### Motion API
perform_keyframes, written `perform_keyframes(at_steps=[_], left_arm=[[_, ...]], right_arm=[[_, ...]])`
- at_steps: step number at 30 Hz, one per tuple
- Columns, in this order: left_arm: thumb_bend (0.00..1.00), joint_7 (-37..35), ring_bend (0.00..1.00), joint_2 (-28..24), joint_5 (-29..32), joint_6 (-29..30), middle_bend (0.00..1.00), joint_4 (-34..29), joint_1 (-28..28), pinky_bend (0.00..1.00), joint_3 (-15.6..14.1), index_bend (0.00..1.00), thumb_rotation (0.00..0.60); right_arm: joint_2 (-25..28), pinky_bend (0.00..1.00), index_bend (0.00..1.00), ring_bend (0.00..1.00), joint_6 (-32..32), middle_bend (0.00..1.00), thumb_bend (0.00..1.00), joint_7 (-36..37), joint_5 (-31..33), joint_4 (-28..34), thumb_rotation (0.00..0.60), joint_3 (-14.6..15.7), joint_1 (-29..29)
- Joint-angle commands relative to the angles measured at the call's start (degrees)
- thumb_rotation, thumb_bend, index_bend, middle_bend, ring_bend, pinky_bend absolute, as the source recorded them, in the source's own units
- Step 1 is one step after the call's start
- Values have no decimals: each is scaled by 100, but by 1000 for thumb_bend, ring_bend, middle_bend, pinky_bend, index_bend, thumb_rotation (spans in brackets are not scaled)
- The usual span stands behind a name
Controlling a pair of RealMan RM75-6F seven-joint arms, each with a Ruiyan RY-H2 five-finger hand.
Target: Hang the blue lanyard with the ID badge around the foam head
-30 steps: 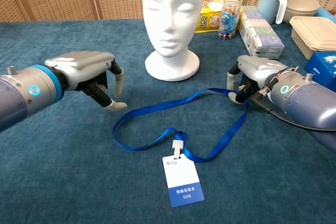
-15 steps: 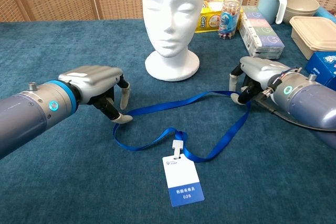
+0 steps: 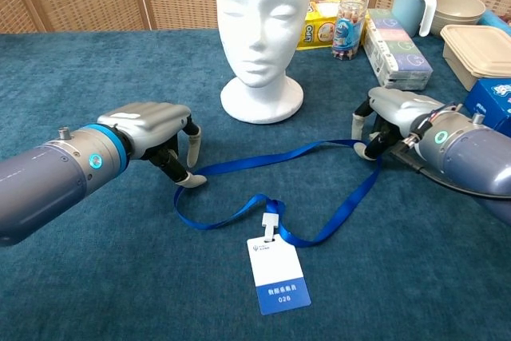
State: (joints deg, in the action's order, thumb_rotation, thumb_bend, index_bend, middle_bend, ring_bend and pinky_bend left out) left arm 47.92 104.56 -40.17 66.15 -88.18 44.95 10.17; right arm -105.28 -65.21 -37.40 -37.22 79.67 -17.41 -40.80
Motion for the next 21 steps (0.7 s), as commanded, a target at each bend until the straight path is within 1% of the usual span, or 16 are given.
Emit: perform_keyframes(at_steps=[1,3,8,21], left_arm=[[250,7,1000,18,23,-1,1000,25,10,1000,-5,558,456],[255,1,1000,33,34,7,1000,46,13,1000,-4,566,458],[319,-14,1000,45,61,5,1000,88,19,1000,-3,584,456],[329,13,1000,38,178,-9,1000,177,36,1000,1,611,457]], right_arm=[[3,1000,584,1000,5,1000,504,15,2,-1,600,-3,1],[4,1000,584,1000,7,1000,504,22,2,-6,600,-2,-1],[-6,1000,584,1000,6,1000,505,23,23,-22,600,7,-2],[-24,1000,584,1000,31,1000,505,54,95,-64,600,-13,-9]])
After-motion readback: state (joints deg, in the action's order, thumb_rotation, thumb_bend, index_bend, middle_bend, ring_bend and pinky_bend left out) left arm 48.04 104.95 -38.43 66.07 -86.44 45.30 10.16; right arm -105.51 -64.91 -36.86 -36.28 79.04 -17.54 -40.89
